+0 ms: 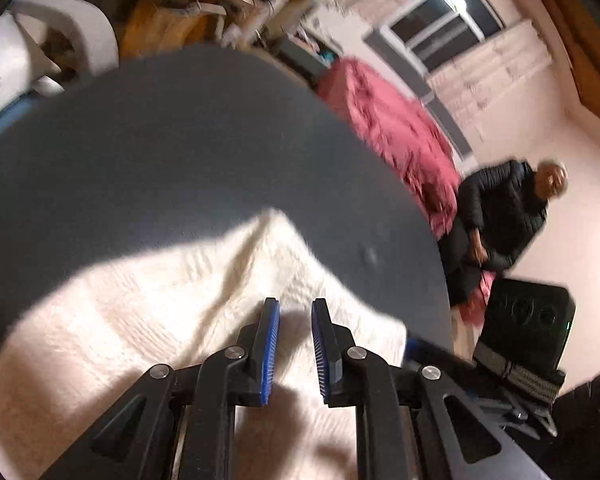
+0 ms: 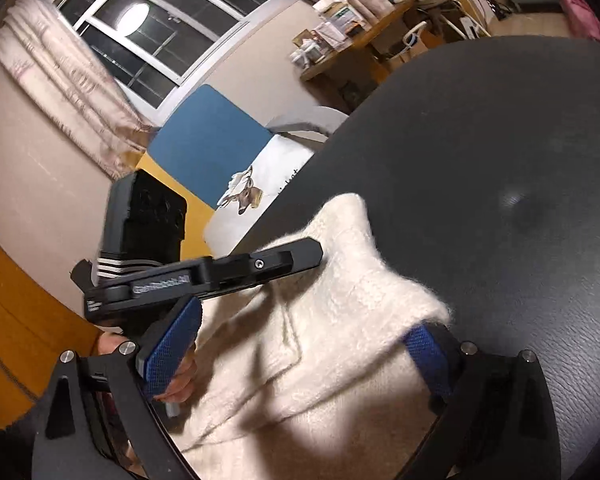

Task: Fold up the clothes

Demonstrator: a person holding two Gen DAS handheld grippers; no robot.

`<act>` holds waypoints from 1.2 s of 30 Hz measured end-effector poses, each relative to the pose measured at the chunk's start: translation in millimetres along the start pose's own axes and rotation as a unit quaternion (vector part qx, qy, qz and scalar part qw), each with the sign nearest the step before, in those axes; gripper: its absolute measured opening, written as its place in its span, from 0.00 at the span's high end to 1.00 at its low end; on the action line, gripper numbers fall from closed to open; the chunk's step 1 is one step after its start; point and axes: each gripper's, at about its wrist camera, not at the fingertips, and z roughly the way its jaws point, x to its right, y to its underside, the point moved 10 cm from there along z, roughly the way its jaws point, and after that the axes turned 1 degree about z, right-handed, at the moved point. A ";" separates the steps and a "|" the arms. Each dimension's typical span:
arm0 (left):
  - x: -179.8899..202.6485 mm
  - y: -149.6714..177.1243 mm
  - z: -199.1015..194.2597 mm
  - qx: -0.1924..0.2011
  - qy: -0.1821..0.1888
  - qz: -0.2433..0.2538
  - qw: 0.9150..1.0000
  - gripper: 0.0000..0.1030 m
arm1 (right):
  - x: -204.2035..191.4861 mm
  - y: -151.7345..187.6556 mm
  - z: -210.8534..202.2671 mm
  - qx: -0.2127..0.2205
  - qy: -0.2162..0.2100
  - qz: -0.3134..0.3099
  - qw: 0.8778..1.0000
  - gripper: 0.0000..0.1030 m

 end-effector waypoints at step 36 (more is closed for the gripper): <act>-26.1 109.6 -146.0 0.204 -0.103 -0.135 0.964 0.82 | -7.0 -24.7 6.8 -0.106 -0.011 -0.022 0.994 0.15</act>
